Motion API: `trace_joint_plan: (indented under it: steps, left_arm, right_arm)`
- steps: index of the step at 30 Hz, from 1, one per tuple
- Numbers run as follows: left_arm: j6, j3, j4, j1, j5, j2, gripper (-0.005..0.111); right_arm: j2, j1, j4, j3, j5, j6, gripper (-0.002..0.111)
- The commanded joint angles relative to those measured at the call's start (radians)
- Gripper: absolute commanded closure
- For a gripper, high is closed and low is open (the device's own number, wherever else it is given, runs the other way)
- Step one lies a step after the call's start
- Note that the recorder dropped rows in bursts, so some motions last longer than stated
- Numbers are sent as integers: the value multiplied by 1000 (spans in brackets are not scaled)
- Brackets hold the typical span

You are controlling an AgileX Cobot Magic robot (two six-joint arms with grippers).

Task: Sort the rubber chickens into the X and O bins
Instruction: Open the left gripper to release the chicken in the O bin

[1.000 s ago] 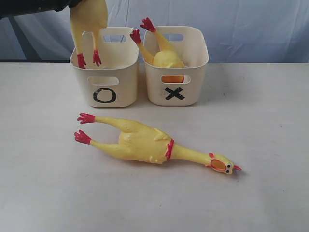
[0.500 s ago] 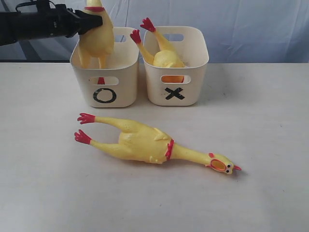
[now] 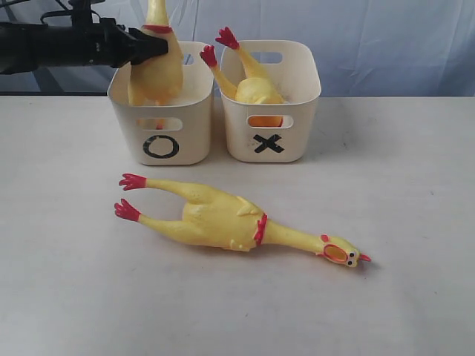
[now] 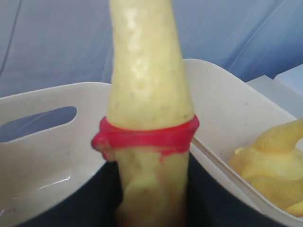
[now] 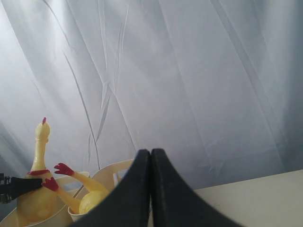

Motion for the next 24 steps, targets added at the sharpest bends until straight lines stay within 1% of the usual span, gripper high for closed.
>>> trace_joint_plan:
  steps: [1,5,10,14,19,21,24]
  left_arm:
    - [-44,-8,-5,-5,-30,-5,107]
    - [-96,-8,35,-5,-55,-5,107]
    - [-99,-8,50,-5,-55,-5,106]
    - [-99,-8,50,-5,-49,-5,95]
    - [-99,-8,50,-5,-49,-5,72]
    - [-99,-8,50,-5,-49,-5,65]
    - [-99,-8,48,-5,-49,-5,62]
  right_arm:
    - [-7,-5,-8,4,-2,-2,109]
    - [-7,-5,-8,4,-2,-2,109]
    - [-7,-5,-8,4,-2,-2,109]
    - [-7,-5,-8,4,-2,-2,109]
    - [-7,-5,-8,4,-2,-2,109]
    - [-7,-5,-8,4,-2,-2,109]
    - [-7,-5,-8,4,-2,-2,109]
